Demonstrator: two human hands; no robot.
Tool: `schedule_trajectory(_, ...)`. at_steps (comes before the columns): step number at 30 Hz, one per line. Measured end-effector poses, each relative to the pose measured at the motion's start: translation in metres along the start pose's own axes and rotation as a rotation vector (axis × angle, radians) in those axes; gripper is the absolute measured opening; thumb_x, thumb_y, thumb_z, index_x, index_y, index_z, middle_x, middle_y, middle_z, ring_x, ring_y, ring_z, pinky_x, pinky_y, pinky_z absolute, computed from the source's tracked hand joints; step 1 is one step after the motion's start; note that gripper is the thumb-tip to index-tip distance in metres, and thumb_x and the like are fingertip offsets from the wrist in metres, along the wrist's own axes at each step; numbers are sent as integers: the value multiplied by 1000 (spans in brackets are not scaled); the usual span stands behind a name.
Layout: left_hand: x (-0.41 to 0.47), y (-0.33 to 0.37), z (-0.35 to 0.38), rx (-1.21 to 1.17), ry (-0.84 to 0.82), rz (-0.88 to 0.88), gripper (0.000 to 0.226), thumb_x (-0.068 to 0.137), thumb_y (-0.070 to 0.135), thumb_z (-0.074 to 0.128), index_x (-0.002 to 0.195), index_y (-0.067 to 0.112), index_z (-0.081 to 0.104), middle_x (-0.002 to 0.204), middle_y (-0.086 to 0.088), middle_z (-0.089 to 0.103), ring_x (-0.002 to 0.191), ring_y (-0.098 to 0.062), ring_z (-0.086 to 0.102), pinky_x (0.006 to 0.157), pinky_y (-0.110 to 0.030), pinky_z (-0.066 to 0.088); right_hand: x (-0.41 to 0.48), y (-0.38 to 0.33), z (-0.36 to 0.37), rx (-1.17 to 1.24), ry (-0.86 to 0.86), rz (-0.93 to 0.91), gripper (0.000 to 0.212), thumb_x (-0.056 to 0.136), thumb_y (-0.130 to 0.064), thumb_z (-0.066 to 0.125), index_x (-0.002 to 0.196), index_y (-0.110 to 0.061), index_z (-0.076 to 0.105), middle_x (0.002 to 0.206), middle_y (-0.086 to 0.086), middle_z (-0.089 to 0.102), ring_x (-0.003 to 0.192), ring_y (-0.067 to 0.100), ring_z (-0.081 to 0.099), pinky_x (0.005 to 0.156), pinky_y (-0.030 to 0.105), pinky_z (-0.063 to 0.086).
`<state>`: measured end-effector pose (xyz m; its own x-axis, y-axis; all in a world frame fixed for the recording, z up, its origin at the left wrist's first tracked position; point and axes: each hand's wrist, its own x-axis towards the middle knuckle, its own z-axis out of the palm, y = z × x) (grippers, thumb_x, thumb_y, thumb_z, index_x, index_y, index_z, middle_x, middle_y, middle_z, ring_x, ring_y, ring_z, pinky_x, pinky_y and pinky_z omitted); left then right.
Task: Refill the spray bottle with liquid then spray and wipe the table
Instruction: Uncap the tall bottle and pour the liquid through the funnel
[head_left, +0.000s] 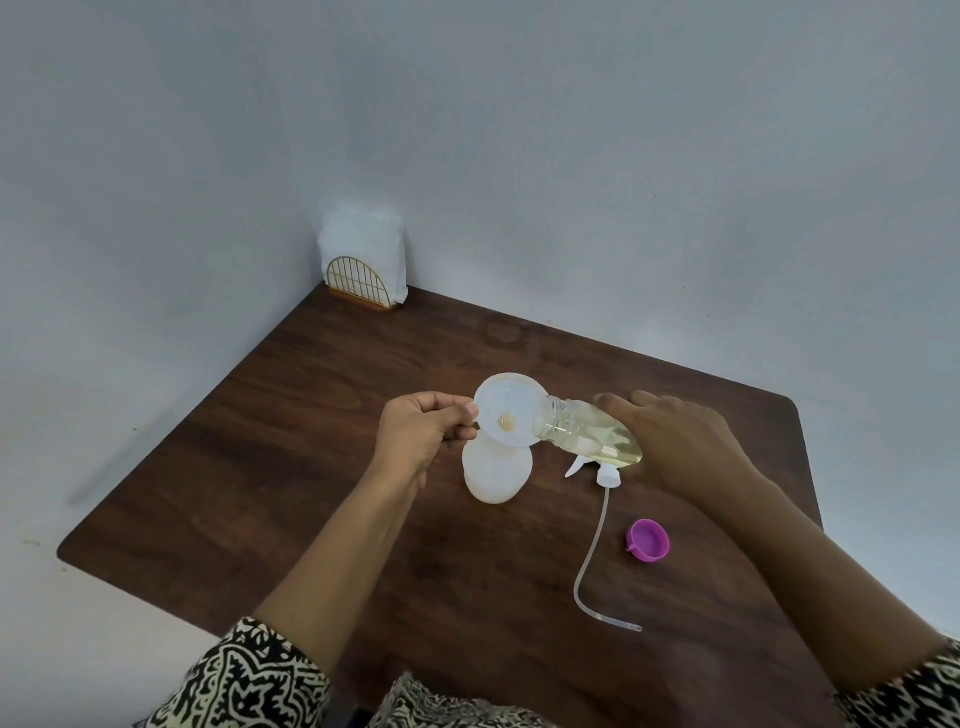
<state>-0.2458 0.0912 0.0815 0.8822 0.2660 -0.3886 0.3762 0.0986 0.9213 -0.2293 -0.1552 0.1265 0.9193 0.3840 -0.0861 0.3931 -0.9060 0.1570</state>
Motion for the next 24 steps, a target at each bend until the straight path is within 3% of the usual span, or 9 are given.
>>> schedule_trajectory(8, 0, 1, 0, -13, -8, 1, 2, 81, 6, 73, 82, 8, 74, 63, -5, 71, 56, -10, 65, 71, -32, 60, -1, -3, -4, -1, -13, 13, 66, 83, -36, 66, 138, -39, 29, 94, -11, 45, 84, 12, 47, 62, 25, 38)
schedule_trajectory(13, -1, 1, 0, -11, -5, 2, 2, 81, 6, 74, 83, 7, 74, 65, -6, 72, 57, -11, 65, 69, -29, 60, -2, -3, -6, -10, -16, 8, 65, 84, -31, 64, 138, -39, 29, 106, -8, 53, 98, 16, 56, 63, 26, 37)
schedule_trajectory(24, -1, 0, 1, 5, 12, -1, 4, 81, 7, 74, 85, 8, 74, 70, -7, 73, 58, -10, 66, 70, -29, 60, -3, -3, -6, -15, 2, 5, 65, 85, -31, 64, 139, -38, 29, 109, -7, 55, 98, 17, 57, 62, 26, 37)
